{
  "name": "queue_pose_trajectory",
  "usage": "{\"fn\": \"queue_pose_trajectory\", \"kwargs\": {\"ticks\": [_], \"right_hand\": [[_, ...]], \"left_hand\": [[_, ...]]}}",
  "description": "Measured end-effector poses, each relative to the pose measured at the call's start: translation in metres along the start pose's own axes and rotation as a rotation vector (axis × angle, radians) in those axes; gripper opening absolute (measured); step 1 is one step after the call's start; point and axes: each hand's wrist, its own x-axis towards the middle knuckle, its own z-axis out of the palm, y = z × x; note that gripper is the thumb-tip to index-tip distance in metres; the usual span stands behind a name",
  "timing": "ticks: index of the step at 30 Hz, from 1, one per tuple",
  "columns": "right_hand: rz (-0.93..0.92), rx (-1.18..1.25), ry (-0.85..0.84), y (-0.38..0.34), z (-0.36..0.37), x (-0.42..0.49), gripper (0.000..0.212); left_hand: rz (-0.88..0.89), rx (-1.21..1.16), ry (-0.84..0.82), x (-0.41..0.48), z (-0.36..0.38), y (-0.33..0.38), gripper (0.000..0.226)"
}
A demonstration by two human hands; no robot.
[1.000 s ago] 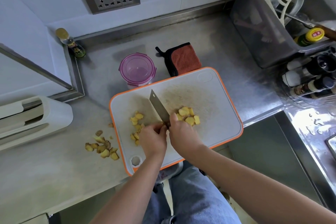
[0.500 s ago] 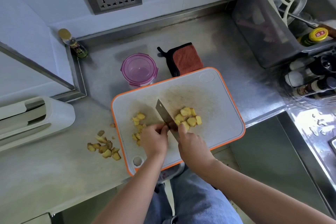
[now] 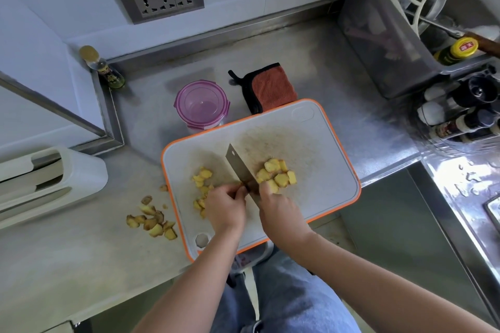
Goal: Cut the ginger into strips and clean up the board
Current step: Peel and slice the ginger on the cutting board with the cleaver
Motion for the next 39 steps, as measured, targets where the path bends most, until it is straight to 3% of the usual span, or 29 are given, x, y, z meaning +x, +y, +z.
{"fn": "queue_pose_trajectory", "kwargs": {"ticks": [9,18,20,22,24,26,29,39], "right_hand": [[0.03,-0.059,-0.042,0.006,0.002,-0.009,0.042],[-0.083,-0.178,-0.031,0.018,-0.016,-0.005,0.029],[-0.126,-0.213,-0.016,0.023,-0.025,-0.003,0.029],[-0.184,-0.225,-0.011,0.025,-0.029,-0.003,0.03],[-0.221,-0.213,-0.01,0.026,-0.029,-0.003,0.034],[-0.224,-0.24,-0.03,0.027,-0.027,-0.001,0.036],[-0.221,-0.262,-0.088,0.027,-0.026,0.004,0.039],[-0.276,-0.265,-0.185,0.022,-0.038,0.007,0.053]], "left_hand": [[0.026,0.038,-0.011,0.004,0.003,-0.005,0.016],[0.04,0.043,-0.032,-0.001,-0.009,0.005,0.025],[0.16,0.089,0.12,0.0,-0.021,0.012,0.015],[0.447,0.098,0.27,0.008,-0.034,0.024,0.009],[0.771,0.199,0.205,0.028,-0.039,0.038,0.012],[0.981,0.45,-0.004,0.051,-0.03,0.05,0.025],[1.058,0.771,-0.165,0.072,-0.011,0.054,0.044],[1.091,0.837,-0.138,0.076,-0.01,0.044,0.038]]}}
